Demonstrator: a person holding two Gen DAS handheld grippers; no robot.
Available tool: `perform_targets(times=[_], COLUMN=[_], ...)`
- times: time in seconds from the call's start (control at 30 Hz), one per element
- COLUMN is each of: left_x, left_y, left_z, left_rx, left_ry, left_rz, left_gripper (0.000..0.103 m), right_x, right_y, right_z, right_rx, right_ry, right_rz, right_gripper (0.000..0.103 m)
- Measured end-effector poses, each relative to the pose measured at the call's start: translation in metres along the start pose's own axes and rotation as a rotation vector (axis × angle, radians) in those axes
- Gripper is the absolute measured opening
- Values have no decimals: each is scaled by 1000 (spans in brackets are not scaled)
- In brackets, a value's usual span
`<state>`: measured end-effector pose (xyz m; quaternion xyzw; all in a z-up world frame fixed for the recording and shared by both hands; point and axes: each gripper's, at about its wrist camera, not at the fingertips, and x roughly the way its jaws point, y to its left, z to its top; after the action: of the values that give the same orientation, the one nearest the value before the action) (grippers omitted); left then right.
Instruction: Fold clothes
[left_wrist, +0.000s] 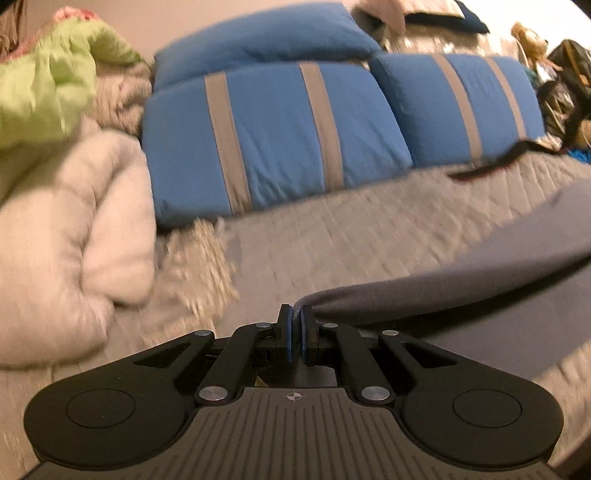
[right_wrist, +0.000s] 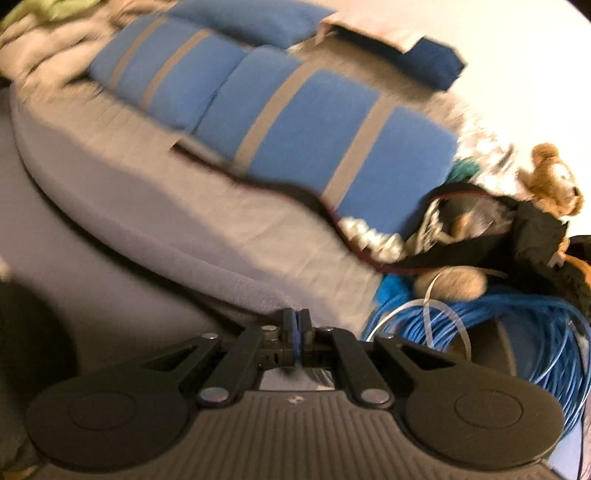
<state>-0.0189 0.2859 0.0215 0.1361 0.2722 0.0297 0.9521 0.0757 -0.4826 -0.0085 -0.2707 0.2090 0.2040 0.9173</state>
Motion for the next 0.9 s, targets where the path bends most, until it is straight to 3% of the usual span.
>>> perform_targets(times=[0.1,0.13,0.17,0.33,0.37,0.57,0.7,0.9], left_x=[-7,-10,-14,-37,-41,-55,-57,-48], left_y=[2,5,7,10,7,-41,-82,-167], left_z=[-7,-8,-7,9,16,65,99,133], left_rx=[-41,-58,-73,-90,-74,63,126,243], left_ry=[48,64,77,72,71,28,-11,-66], left_rz=[-26,-28,-30,-44,-48,-137,-239,-401], left_gripper=[12,19,31,47,50,63,65,66], right_x=[-2,-3,-4,-11,-11,0,17,42], right_y=[10,12,13,17,18,32,42,46], right_z=[-7,-8,-8,-10,-12,-24,-31,-35], right_rx=[-36,-49,-64,-181,-210,-429,-617,-722], right_ry=[40,50,57,69,76,126,158,228], right_rz=[20,22,19,-53,-69,-123,-194,-203], right_gripper=[2,7,26,64,67,68,67,65])
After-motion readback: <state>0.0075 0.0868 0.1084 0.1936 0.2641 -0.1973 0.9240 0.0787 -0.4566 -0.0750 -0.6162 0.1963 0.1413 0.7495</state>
